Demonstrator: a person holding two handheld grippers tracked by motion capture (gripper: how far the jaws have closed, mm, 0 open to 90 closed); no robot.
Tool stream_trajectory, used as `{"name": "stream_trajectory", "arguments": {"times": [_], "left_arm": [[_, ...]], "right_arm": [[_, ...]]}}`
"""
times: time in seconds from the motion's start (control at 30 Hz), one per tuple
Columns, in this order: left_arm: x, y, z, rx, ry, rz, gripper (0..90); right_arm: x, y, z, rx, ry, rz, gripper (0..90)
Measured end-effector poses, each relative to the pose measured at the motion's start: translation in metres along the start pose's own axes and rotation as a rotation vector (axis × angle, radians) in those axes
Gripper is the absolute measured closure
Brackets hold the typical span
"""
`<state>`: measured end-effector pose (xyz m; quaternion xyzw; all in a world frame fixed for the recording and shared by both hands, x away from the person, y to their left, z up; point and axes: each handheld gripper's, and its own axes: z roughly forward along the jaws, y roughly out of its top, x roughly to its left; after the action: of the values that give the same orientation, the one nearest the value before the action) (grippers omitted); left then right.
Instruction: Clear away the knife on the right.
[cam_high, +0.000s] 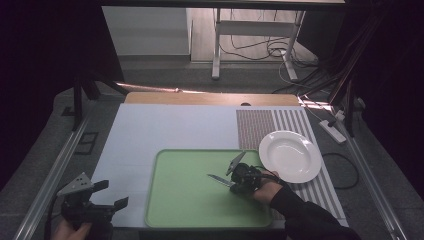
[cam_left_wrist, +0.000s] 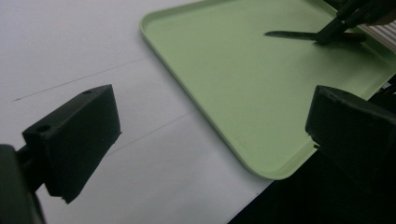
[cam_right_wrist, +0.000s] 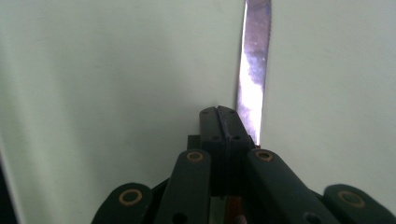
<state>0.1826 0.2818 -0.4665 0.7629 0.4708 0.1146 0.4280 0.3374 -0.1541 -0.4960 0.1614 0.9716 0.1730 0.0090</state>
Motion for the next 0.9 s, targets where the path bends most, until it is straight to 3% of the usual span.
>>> {"name": "stream_trajectory", "arguments": {"times": [0.4,0.47,0.67,0.9], "left_arm": [[0.000,0.000,0.000,0.001,-0.001,0.002,3.1],[0.000,0.000,0.000,0.003,0.000,0.001,3.1],[0.000,0.000,0.000,0.004,0.000,0.000,3.2],[0.000,0.000,0.000,0.003,0.001,0.000,3.2]], "right_arm": [[-0.038,-0.018,-0.009,-0.024,-0.065,0.140,90.0],[-0.043,-0.018,-0.009,-0.045,-0.044,0.153,90.0],[-0.050,-0.007,-0.003,-0.071,-0.086,0.107,90.0],[-0.051,-0.011,-0.006,-0.047,-0.076,0.151,90.0]]}}
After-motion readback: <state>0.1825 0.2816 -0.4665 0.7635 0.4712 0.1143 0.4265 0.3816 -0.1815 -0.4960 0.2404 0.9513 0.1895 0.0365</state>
